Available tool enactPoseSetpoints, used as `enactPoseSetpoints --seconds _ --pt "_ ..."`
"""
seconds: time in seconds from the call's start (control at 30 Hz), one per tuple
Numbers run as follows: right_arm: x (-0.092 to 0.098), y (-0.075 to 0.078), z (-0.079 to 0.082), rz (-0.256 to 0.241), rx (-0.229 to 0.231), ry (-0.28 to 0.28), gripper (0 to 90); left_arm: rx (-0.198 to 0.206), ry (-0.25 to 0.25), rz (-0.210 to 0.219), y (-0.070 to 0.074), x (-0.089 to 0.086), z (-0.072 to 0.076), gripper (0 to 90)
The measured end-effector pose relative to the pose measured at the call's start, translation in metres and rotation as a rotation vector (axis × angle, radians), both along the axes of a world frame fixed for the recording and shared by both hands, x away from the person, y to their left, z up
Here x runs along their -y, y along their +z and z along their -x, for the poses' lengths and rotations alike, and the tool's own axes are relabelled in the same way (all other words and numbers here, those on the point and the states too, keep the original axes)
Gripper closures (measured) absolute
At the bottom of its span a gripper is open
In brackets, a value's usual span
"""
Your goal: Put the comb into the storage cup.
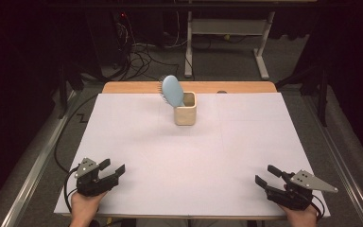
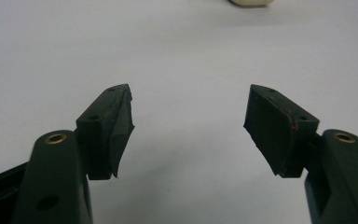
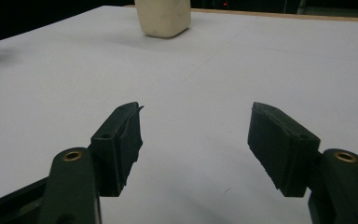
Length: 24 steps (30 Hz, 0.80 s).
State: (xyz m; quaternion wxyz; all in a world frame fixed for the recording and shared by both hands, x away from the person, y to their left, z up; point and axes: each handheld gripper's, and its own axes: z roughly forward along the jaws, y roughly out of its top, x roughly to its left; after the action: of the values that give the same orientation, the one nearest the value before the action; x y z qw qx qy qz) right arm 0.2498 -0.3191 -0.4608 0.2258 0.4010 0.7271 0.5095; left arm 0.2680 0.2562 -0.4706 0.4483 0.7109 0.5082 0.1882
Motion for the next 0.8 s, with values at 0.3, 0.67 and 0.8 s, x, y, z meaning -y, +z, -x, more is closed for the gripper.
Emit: enactPoseSetpoints --seconds 0.3,0.67,0.8 --pt "0.0 -0.0001 -0.0002 0.001 -0.001 -0.001 35.3 -0.013 0.0 0.003 -0.0018 -0.0006 0.001 33.4" --pt "0.0 -0.0001 -0.0001 0.0 -0.004 0.001 35.2 -0.025 -0.001 -0.005 -0.0049 0.0003 0.0011 33.5" --pt "0.0002 -0.0002 -0.0003 0.0 -0.004 0.002 35.2 -0.027 -0.003 -0.011 -0.005 0.001 0.0013 33.5"
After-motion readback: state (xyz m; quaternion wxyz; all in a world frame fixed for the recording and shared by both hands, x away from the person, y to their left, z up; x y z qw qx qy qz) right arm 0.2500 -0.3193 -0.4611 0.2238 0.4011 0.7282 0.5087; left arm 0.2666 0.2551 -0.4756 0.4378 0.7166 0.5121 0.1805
